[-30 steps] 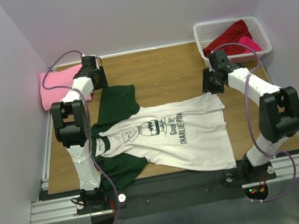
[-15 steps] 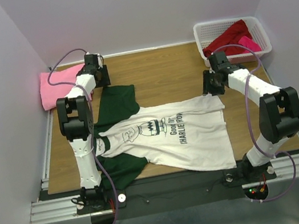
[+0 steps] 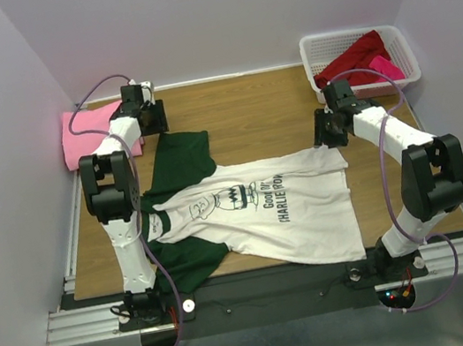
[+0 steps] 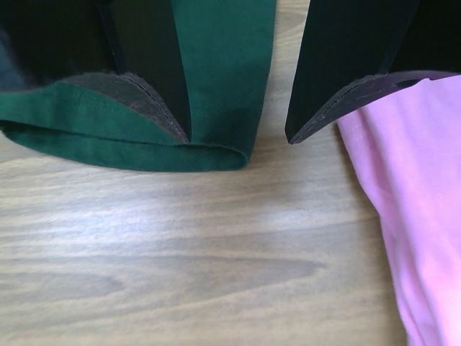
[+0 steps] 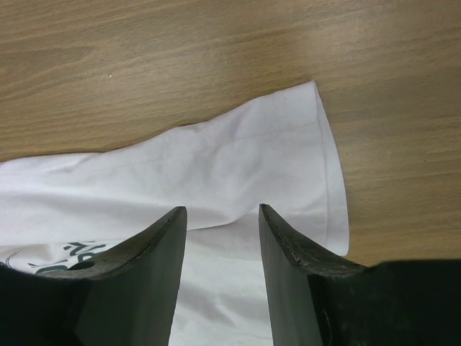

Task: Fold and stack the t-shirts
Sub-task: Flatten the tshirt out, then fold the tshirt

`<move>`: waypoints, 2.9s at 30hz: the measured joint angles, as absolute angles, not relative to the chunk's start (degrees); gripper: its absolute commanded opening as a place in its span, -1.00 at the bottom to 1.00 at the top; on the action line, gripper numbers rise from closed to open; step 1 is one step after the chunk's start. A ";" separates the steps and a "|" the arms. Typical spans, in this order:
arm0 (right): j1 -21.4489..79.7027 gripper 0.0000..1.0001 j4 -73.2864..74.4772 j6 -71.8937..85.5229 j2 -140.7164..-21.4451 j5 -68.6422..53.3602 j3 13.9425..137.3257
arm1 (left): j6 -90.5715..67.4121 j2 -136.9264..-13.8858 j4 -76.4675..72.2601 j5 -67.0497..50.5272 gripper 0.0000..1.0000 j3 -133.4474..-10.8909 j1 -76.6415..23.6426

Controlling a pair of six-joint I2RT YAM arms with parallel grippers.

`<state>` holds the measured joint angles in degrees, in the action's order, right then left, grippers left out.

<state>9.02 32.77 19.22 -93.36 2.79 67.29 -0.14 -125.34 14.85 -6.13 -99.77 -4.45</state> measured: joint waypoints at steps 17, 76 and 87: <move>9.02 0.02 32.97 19.22 -93.36 3.05 66.52 | 2.39 -125.19 13.69 -9.54 0.18 -99.13 -3.90; 6.07 -0.78 32.21 18.17 -111.96 8.45 78.41 | 1.32 -129.38 12.29 -11.81 -1.00 -100.86 -2.13; 6.07 -0.87 32.67 17.04 -114.98 9.23 93.14 | -1.52 -129.38 12.64 -5.69 -1.00 -119.70 -2.11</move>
<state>6.07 32.67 17.04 -114.98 9.23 93.14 -1.52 -129.38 12.64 -5.69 -119.70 -2.11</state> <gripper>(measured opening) 0.130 0.066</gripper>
